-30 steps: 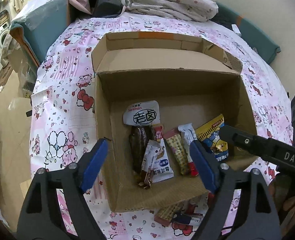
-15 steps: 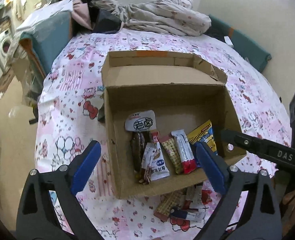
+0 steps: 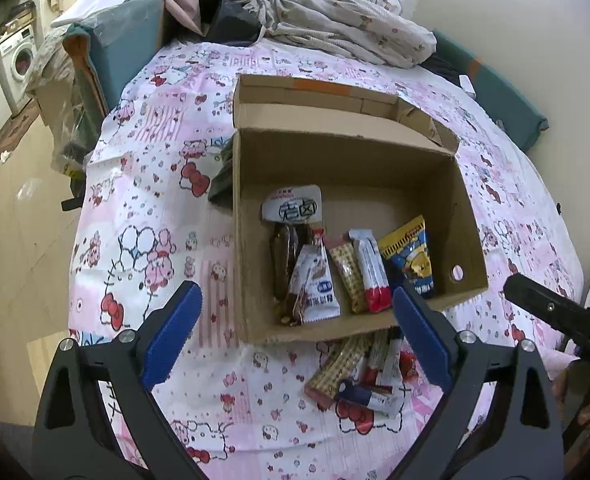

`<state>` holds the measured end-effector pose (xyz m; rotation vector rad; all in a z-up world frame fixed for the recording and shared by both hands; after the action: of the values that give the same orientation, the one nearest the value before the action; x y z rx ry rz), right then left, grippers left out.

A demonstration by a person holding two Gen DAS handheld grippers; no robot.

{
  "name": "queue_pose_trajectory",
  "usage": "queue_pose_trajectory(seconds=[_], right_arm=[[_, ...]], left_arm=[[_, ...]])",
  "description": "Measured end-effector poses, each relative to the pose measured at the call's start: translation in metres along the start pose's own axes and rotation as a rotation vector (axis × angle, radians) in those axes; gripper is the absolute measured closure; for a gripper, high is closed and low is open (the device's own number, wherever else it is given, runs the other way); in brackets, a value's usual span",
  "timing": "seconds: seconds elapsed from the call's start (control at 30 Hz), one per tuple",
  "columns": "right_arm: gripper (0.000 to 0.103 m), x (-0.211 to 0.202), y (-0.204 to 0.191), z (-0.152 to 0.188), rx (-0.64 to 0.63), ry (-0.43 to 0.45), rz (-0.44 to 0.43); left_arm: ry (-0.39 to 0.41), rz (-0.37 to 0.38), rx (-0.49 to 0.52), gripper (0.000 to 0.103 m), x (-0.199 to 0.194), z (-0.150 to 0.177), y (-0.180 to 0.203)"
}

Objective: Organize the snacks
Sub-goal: 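Move both tools from the box to the snack pile, then grasp the checkered wafer bar with left tool while right grasps clear candy packet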

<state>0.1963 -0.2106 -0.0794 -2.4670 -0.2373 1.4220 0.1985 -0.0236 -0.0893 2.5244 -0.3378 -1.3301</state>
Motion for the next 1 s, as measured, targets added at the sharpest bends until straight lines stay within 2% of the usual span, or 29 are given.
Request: queue_pose_trajectory(seconds=[0.3, 0.4, 0.53, 0.63, 0.73, 0.87, 0.93, 1.0], right_arm=[[0.017, -0.012, 0.029, 0.023, 0.131, -0.028, -0.017], [0.017, -0.009, 0.040, 0.031, 0.211, -0.062, -0.069], [0.017, -0.001, 0.050, 0.039, 0.281, -0.098, -0.086], [0.017, 0.004, 0.056, 0.040, 0.269, -0.099, -0.060], [0.017, 0.011, 0.064, 0.042, 0.315, -0.121, -0.071], [0.017, 0.018, 0.071, 0.043, 0.387, -0.143, -0.111], [0.017, 0.023, 0.071, 0.044, 0.424, -0.165, -0.160], [0.017, 0.024, 0.075, 0.044, 0.441, -0.170, -0.163]], left_arm=[[-0.030, -0.006, 0.037, 0.008, -0.001, 0.020, 0.008], [-0.048, -0.012, 0.042, 0.008, 0.003, 0.028, 0.007], [-0.103, 0.006, 0.026, 0.008, 0.012, 0.041, 0.006], [-0.161, 0.015, 0.026, 0.008, 0.024, 0.057, 0.009], [-0.257, 0.000, 0.076, 0.009, 0.049, 0.077, 0.015], [-0.338, -0.003, 0.131, 0.022, 0.084, 0.093, 0.025], [-0.376, 0.010, 0.181, 0.027, 0.097, 0.102, 0.037], [-0.393, -0.014, 0.242, 0.039, 0.110, 0.108, 0.044]])
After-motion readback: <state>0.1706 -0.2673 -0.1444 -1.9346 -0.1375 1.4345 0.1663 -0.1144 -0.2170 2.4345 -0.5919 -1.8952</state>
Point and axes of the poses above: each gripper's, at about its wrist camera, not at the fingertips, and x roughly the way its jaws point, y to its right, z to its underside, the point moved 9 cm from there along x, roughly the way its jaws point, and after that the axes turned 10 degrees about z, right-handed, at the moved point
